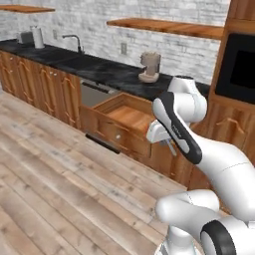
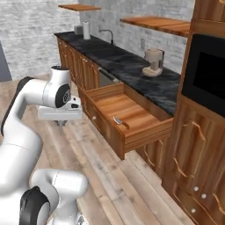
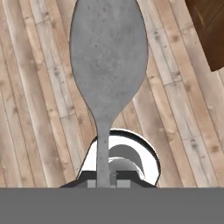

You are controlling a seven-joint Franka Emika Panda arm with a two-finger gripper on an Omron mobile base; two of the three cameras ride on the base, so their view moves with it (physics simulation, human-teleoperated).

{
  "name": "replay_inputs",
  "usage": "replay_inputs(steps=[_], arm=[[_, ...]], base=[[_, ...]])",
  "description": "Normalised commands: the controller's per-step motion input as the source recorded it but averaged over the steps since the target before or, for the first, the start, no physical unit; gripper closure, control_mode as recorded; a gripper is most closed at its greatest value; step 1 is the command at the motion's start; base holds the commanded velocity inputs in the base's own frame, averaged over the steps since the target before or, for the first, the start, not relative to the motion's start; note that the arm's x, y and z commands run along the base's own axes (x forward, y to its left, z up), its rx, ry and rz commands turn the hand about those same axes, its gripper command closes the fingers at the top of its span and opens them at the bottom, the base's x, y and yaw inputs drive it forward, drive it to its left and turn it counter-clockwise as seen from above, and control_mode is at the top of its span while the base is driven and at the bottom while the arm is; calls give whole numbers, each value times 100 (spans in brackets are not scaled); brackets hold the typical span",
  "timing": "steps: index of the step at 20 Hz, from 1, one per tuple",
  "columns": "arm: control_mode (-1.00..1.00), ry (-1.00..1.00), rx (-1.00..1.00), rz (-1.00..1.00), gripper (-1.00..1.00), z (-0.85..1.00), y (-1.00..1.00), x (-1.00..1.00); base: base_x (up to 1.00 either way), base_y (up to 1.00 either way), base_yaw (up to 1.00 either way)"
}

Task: Pick up the metallic utensils from the counter and place them in the open drawer. Make sure not to pick up any wooden utensils.

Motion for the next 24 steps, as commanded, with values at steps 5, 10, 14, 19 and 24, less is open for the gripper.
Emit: replay_inputs(steps=[5, 10, 14, 19, 24], arm=[[100, 0, 0, 0, 100, 0, 0, 0], [100, 0, 0, 0, 100, 0, 0, 0], [100, 0, 0, 0, 100, 0, 0, 0], [100, 0, 0, 0, 100, 0, 0, 0], [100, 0, 0, 0, 100, 0, 0, 0]], base=[[100, -16, 0], [100, 15, 1], [97, -28, 11], [43, -36, 22], [0, 0, 14]])
